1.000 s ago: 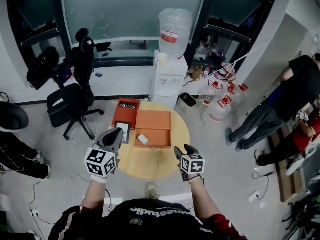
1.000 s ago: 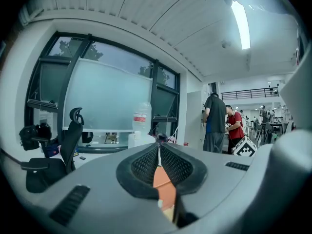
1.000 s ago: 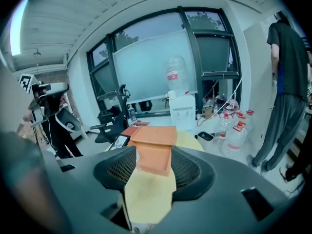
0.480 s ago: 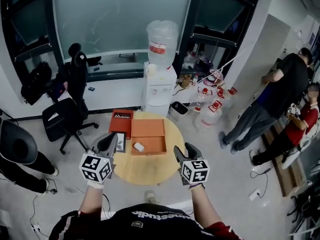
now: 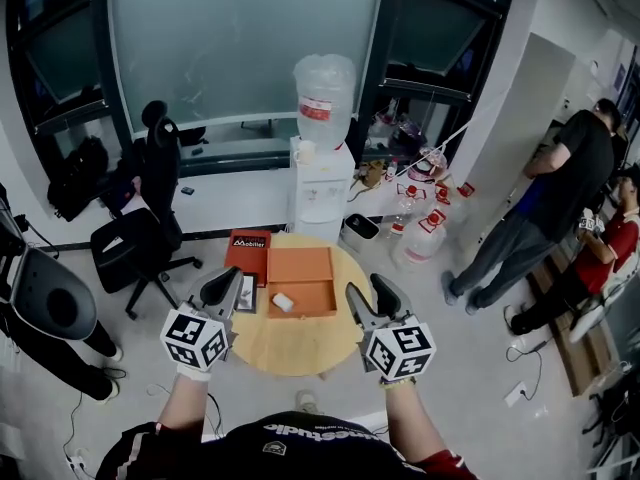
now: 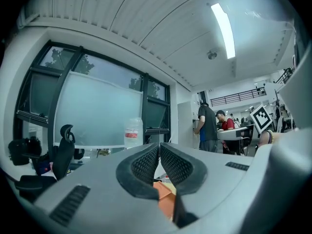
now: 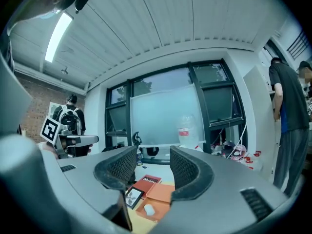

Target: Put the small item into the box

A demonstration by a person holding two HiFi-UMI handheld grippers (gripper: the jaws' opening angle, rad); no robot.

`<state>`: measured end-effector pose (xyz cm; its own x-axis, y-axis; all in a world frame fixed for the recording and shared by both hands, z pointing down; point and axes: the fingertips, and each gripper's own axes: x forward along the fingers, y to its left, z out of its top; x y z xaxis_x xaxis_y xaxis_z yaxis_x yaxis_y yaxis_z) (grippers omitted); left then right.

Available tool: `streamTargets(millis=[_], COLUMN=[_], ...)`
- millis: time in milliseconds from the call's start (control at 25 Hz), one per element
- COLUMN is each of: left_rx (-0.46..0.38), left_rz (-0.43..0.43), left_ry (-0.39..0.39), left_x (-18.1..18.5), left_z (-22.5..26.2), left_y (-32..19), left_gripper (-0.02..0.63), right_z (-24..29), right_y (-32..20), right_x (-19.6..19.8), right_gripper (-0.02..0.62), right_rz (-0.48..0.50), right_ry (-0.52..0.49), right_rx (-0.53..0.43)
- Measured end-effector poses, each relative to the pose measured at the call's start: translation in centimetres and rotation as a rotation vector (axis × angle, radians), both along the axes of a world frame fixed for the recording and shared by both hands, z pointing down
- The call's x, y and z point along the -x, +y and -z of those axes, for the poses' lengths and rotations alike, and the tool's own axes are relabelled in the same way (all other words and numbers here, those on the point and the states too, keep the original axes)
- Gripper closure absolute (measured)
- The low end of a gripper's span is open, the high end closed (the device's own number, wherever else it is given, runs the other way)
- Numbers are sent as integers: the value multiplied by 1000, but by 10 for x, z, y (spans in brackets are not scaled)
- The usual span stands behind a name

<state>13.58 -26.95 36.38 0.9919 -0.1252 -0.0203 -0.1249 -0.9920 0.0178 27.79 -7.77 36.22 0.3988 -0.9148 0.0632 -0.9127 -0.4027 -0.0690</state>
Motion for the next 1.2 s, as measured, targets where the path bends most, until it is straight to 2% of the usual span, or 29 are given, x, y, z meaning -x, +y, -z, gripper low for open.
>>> streamTargets(millis=[320,800,1200], left_rx=[-5,25,33], left_rz=[2,4,7], left_ry=[18,10,14], left_x=[7,3,-1], left_z=[10,-4,-2], left_y=[2,2,-5], left_gripper=[578,578,578], right_z=[10,3,12], right_y=[0,0,-3], right_x=[4,1,-6], right_gripper=[416,516,569], right_rz=[-15,-37,-69], right_ry=[9,17,56], right_rx=[-24,2,10])
